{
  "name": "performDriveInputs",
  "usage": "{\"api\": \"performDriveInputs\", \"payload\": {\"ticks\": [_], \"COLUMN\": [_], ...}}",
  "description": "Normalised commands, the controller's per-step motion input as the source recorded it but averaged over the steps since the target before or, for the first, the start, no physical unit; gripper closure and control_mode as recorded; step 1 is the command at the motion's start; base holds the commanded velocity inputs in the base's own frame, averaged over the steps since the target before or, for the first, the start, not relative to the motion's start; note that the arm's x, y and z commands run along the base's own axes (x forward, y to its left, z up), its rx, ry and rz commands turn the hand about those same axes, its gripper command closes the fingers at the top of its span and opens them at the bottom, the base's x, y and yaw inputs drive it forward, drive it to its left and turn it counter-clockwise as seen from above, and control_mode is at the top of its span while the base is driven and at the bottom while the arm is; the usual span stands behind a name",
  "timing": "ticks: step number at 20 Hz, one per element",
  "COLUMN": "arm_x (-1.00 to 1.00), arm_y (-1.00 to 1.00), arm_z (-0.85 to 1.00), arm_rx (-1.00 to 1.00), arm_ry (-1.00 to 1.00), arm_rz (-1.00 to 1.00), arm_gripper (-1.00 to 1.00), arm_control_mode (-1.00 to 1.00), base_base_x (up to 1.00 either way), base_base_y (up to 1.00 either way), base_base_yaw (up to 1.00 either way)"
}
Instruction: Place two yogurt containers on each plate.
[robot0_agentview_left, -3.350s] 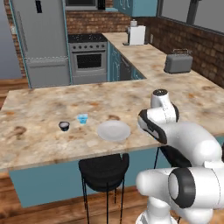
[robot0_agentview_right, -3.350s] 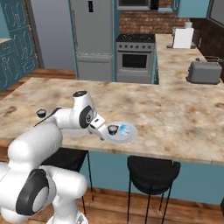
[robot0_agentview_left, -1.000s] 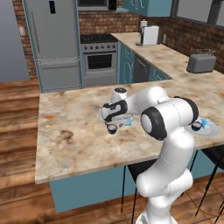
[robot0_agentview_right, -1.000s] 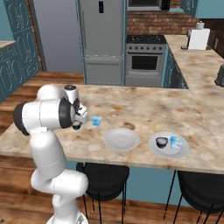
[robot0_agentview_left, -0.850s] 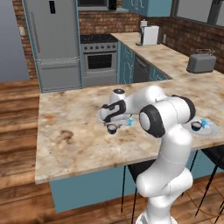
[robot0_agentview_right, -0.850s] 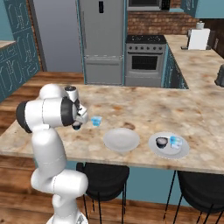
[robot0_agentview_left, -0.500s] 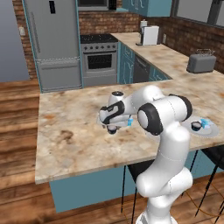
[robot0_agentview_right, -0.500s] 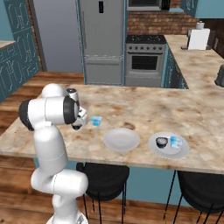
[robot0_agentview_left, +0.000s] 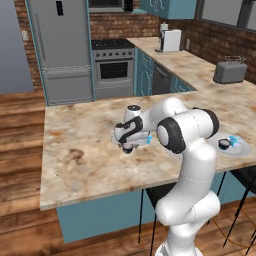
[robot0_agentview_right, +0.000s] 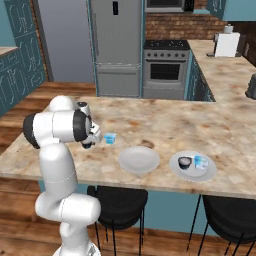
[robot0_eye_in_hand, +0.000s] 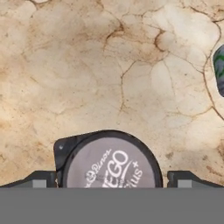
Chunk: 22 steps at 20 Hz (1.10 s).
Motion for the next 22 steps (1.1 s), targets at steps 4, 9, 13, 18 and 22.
{"api": "performDriveInputs", "payload": {"ticks": [4, 9, 13, 18, 22], "arm_x": [0.01, 0.00, 0.00, -0.22, -1.00], "arm_y": [0.00, 0.03, 0.01, -0.12, -0.95], "arm_z": [-0.01, -0.16, -0.03, 0.34, 0.93], "arm_rx": [0.00, -0.05, -0.01, 0.00, 0.00], "arm_ry": [0.00, 0.00, 0.00, -0.05, -0.28], "arm_rz": [0.00, 0.00, 0.00, 0.00, 0.00], "arm_gripper": [-1.00, -1.00, 1.00, 1.00, 1.00], "arm_control_mode": [-1.00, -1.00, -1.00, -1.00, -1.00], "base_base_x": [0.00, 0.00, 0.00, 0.00, 0.00], "base_base_y": [0.00, 0.00, 0.00, 0.00, 0.00], "base_base_yaw": [0.00, 0.00, 0.00, 0.00, 0.00]}}
